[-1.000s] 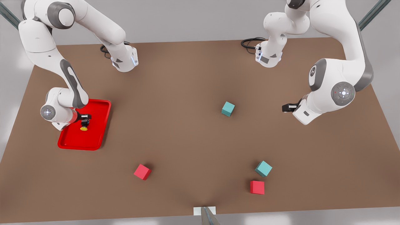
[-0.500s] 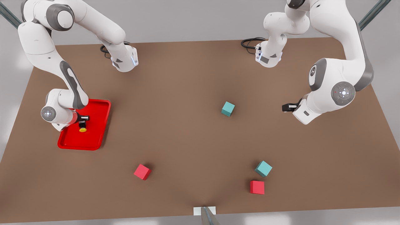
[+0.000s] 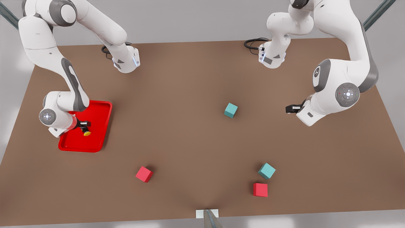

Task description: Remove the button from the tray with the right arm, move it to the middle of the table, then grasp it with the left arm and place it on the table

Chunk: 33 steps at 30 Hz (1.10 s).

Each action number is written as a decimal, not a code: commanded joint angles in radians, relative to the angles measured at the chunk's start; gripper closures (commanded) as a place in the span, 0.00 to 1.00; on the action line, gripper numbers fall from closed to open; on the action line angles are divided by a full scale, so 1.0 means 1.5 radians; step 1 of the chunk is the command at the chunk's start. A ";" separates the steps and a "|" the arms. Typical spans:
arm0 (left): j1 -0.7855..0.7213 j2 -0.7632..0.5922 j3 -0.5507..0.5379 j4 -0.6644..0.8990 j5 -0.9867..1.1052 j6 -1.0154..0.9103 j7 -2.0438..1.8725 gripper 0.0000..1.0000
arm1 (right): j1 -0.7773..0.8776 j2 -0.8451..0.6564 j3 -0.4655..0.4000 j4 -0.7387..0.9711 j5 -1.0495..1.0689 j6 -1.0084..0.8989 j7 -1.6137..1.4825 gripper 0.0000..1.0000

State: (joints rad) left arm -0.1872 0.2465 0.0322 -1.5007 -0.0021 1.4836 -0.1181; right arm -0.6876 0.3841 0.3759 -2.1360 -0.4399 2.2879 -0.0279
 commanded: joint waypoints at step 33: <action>-0.001 0.005 0.000 0.000 -0.002 -0.001 -0.002 0.00 | -0.514 0.090 0.444 -0.163 -0.242 0.151 -0.079 0.00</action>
State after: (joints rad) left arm -0.1904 0.2561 0.0323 -1.5007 -0.0053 1.4826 -0.1193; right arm -1.4311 0.5261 1.0157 -2.3638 -0.8046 2.5470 -0.1706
